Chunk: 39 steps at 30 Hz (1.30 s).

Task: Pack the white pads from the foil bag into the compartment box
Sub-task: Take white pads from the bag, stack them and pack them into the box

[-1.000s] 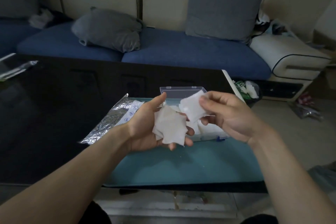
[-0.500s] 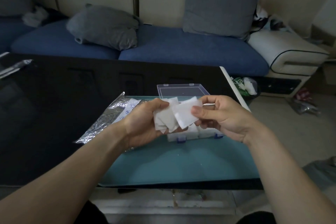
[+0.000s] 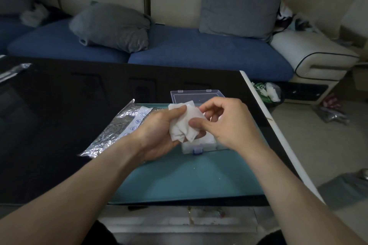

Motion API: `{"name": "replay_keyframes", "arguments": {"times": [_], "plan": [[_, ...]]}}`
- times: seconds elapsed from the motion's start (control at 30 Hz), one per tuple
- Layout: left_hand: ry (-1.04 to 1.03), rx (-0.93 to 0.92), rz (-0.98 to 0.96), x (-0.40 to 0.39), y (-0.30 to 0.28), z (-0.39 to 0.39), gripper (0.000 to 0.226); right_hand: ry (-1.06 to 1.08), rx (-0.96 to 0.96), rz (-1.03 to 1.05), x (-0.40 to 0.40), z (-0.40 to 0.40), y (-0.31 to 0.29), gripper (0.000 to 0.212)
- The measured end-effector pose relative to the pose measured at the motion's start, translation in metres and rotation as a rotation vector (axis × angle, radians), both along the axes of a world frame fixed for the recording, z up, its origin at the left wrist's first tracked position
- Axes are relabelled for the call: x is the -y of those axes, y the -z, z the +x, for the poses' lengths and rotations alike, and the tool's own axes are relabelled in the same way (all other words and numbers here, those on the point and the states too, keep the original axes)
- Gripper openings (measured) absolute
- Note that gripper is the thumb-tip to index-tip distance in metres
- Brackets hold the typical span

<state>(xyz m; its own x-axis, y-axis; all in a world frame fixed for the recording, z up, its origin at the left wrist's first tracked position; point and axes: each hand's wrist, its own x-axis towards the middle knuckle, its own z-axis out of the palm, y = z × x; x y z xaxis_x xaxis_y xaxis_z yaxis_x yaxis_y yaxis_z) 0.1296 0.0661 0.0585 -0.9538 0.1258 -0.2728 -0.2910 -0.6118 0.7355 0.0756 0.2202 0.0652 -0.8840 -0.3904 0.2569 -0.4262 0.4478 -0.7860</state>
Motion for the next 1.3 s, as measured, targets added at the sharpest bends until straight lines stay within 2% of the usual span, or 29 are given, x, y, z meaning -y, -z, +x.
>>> {"name": "replay_keyframes", "arguments": {"times": [0.1, 0.17, 0.3, 0.4, 0.5, 0.63, 0.77, 0.87, 1.13, 1.3], "plan": [[-0.033, 0.009, -0.02, 0.002, 0.002, 0.0, 0.037, -0.005, -0.085, 0.034, 0.001, -0.001, 0.003, 0.024], [-0.035, 0.015, -0.035, 0.004, 0.003, 0.0, 0.037, -0.048, -0.06, 0.009, -0.002, -0.006, 0.005, 0.023], [-0.031, 0.032, -0.073, 0.011, 0.007, -0.002, 0.039, -0.155, 0.151, -0.239, -0.023, -0.018, -0.002, 0.023], [0.003, 0.035, -0.128, 0.014, 0.009, -0.002, 0.038, -0.31, 0.493, -0.522, -0.04, -0.025, -0.005, 0.019], [0.062, 0.044, -0.171, 0.014, 0.01, -0.002, 0.038, -0.397, 0.627, -0.521, -0.048, -0.026, -0.003, 0.018], [0.146, 0.02, -0.199, 0.01, 0.011, -0.003, 0.039, -0.39, 0.553, -0.377, -0.04, -0.025, 0.004, 0.015], [0.259, -0.048, -0.159, 0.011, 0.016, -0.006, 0.053, -0.291, 0.363, -0.137, -0.028, -0.023, 0.009, 0.041], [0.342, -0.094, -0.107, 0.011, 0.018, -0.007, 0.06, -0.258, 0.249, 0.024, -0.023, -0.022, 0.008, 0.049], [0.289, -0.071, -0.223, 0.015, 0.021, -0.009, 0.067, -0.285, 0.125, 0.108, -0.018, -0.019, 0.004, 0.026], [0.229, -0.064, -0.247, 0.016, 0.026, -0.01, 0.059, -0.35, 0.141, 0.057, -0.024, -0.018, 0.001, 0.021]]}}
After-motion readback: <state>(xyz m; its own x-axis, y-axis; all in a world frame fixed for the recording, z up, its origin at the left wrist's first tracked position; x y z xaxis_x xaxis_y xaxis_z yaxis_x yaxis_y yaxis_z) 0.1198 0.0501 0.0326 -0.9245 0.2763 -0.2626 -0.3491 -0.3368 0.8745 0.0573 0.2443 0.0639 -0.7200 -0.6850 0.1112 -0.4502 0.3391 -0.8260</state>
